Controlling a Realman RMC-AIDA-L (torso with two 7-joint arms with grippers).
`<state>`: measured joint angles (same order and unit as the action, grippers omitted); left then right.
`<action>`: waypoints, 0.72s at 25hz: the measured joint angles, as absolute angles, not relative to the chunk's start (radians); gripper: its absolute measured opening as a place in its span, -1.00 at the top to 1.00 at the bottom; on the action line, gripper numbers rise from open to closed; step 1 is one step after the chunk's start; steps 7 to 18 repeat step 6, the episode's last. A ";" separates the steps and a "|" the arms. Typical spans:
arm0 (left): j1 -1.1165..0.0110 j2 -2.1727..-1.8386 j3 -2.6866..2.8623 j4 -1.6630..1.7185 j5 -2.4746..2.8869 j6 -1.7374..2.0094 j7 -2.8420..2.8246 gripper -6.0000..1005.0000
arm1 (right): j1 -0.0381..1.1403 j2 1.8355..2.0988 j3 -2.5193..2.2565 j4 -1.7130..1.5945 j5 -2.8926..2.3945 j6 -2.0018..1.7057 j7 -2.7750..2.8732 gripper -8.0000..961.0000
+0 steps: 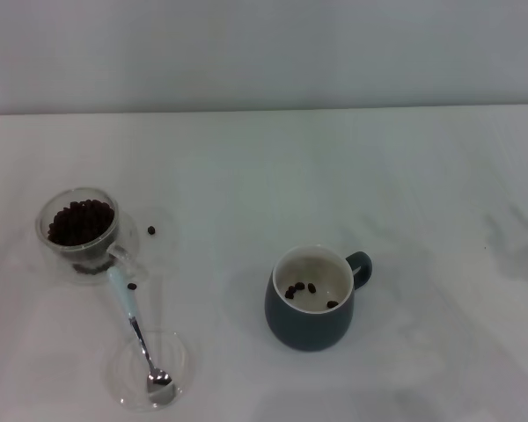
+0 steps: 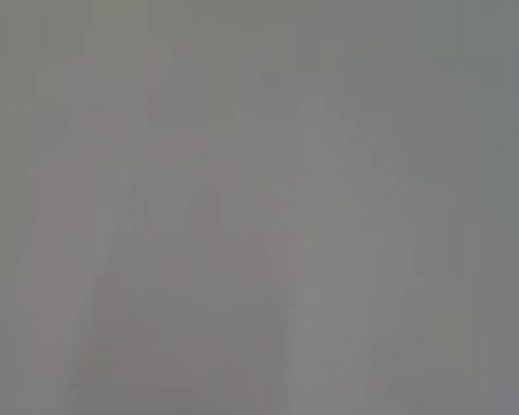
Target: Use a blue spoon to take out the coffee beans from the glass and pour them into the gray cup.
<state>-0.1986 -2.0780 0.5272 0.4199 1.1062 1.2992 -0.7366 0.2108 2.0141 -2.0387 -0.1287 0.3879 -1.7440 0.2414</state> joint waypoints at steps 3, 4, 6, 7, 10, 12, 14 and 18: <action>-0.213 -2.077 0.527 0.414 1.099 1.289 -0.726 -0.16 | 0.209 2.014 -2.038 -0.129 0.405 -1.740 0.241 0.17; -0.217 -2.077 0.527 0.413 1.096 1.288 -0.725 -0.16 | 0.210 2.014 -2.038 -0.129 0.408 -1.740 0.241 0.17; -0.221 -2.078 0.527 0.407 1.084 1.287 -0.717 -0.16 | 0.212 2.014 -2.038 -0.130 0.411 -1.739 0.240 0.17; -0.221 -2.078 0.527 0.407 1.084 1.287 -0.717 -0.16 | 0.212 2.014 -2.038 -0.130 0.411 -1.739 0.240 0.17; -0.221 -2.078 0.527 0.407 1.084 1.287 -0.717 -0.16 | 0.212 2.014 -2.038 -0.130 0.411 -1.739 0.240 0.17; -0.221 -2.078 0.527 0.407 1.084 1.287 -0.717 -0.16 | 0.212 2.014 -2.038 -0.130 0.411 -1.739 0.240 0.17; -0.221 -2.078 0.527 0.407 1.084 1.287 -0.717 -0.16 | 0.212 2.014 -2.038 -0.130 0.411 -1.739 0.240 0.17; -0.221 -2.078 0.527 0.407 1.084 1.287 -0.717 -0.16 | 0.212 2.014 -2.038 -0.130 0.411 -1.739 0.240 0.17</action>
